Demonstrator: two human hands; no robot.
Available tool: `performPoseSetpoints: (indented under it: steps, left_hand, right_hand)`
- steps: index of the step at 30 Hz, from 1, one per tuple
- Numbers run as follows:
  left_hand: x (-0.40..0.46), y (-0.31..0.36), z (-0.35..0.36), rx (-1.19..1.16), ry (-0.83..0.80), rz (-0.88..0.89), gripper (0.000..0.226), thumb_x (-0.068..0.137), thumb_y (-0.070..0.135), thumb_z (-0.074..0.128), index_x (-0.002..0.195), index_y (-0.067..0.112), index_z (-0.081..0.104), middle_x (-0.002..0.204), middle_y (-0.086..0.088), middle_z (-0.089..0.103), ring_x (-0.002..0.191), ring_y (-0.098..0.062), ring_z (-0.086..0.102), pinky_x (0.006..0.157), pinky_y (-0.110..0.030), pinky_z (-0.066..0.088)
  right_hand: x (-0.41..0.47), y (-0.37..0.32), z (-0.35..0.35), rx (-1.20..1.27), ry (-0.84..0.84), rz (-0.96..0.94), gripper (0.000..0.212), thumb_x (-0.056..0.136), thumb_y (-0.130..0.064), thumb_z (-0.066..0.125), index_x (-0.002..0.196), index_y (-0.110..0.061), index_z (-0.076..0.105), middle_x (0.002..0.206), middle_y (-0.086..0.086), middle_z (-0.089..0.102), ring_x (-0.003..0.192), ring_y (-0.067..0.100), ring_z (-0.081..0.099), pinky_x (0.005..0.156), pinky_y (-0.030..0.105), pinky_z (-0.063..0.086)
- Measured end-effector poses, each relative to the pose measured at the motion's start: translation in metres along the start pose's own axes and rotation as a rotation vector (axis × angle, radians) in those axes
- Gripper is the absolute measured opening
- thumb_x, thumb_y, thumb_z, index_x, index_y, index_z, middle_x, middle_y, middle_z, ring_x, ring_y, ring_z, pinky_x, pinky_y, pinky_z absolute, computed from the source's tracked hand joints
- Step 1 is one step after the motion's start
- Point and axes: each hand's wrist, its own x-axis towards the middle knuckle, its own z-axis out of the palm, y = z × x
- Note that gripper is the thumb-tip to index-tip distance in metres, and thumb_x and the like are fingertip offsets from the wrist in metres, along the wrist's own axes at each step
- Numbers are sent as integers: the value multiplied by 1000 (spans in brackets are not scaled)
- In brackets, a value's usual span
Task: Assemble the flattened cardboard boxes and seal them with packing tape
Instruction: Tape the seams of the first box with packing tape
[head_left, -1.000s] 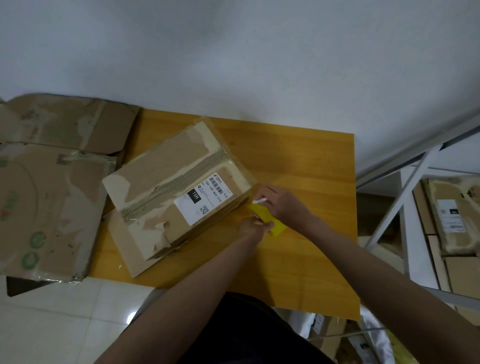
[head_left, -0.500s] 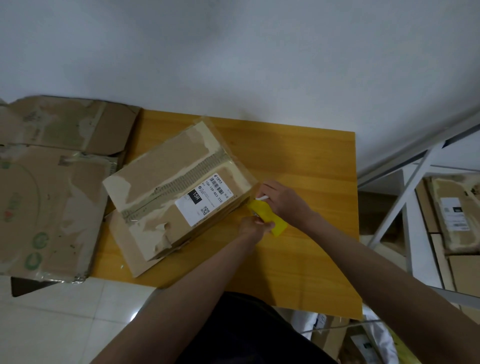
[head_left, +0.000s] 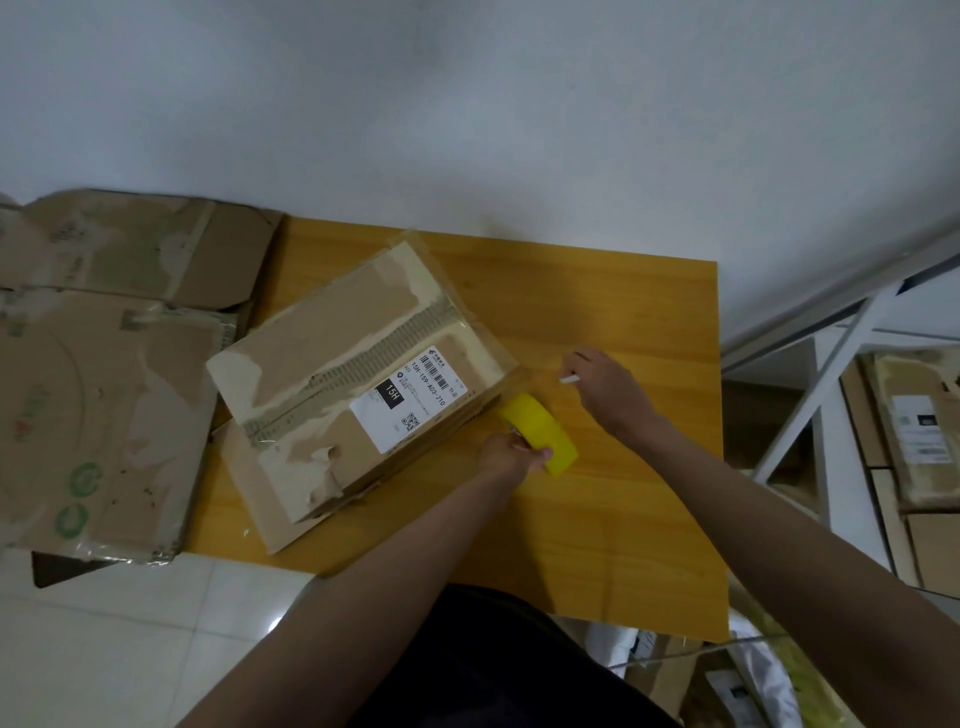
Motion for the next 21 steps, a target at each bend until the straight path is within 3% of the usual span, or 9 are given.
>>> performPoseSetpoints:
  steps: [2, 4, 6, 8, 12, 14, 16, 19, 21]
  left_hand:
    - [0, -1, 1, -31, 7, -19, 25, 89, 16, 74, 68, 11, 59, 96, -17, 72, 92, -23, 63, 81, -32, 47]
    - [-1, -2, 1, -62, 10, -25, 28, 88, 15, 75, 67, 16, 56, 82, -8, 68, 92, -24, 64, 80, -30, 46]
    - [-1, -2, -1, -66, 8, -24, 27, 86, 19, 77, 68, 15, 57, 90, -13, 72, 98, -29, 68, 87, -36, 50]
    - [-2, -3, -2, -55, 1, -19, 27, 85, 22, 78, 70, 15, 58, 101, -19, 73, 102, -31, 68, 92, -40, 51]
    - [-2, -4, -6, -36, 1, 9, 27, 84, 24, 79, 77, 11, 57, 90, -13, 68, 87, -25, 64, 79, -34, 48]
    - [-4, -4, -7, -4, -9, 33, 26, 83, 24, 80, 77, 10, 59, 88, -14, 67, 84, -23, 63, 79, -37, 50]
    - [-6, -1, -9, 56, 1, 62, 27, 79, 29, 82, 73, 10, 63, 90, -20, 71, 81, -23, 63, 85, -44, 53]
    - [-20, 12, -11, 178, -36, 84, 26, 80, 29, 80, 68, 16, 61, 91, -19, 71, 85, -20, 65, 75, -40, 53]
    - [-34, 23, -18, 483, -71, 170, 27, 89, 30, 73, 70, 17, 58, 86, -11, 67, 87, -19, 64, 62, -28, 41]
  right_hand:
    - [-5, 15, 6, 65, -100, 174, 26, 104, -13, 42, 89, -8, 63, 88, 7, 57, 79, 33, 56, 56, 33, 29]
    - [-14, 25, 15, 101, -219, 320, 19, 98, -6, 49, 100, -6, 68, 90, 13, 65, 82, 34, 62, 60, 31, 32]
    - [-26, 28, 23, 122, -305, 405, 21, 92, 2, 56, 108, -4, 67, 96, 18, 69, 76, 28, 58, 61, 30, 35]
    - [-36, 30, 29, 163, -356, 435, 19, 89, 5, 57, 101, -4, 68, 97, 18, 70, 76, 27, 59, 60, 34, 40]
    - [-45, 32, 33, 227, -346, 457, 25, 90, 5, 53, 93, -7, 74, 102, 17, 72, 92, 33, 67, 71, 36, 48]
    - [-42, 18, 26, 324, -192, 445, 18, 95, -5, 58, 95, -2, 75, 104, 16, 73, 95, 29, 66, 78, 35, 48]
    - [-35, -5, 15, 496, -108, 478, 27, 97, -27, 62, 95, -3, 73, 96, 14, 73, 86, 25, 65, 79, 41, 50]
    - [-25, -32, 1, 785, -321, 581, 39, 85, -51, 72, 111, -22, 65, 97, 10, 71, 85, 20, 65, 73, 39, 50]
    - [-23, -36, 0, 801, -412, 583, 46, 84, -42, 77, 121, -25, 57, 100, 8, 70, 85, 17, 63, 71, 32, 47]
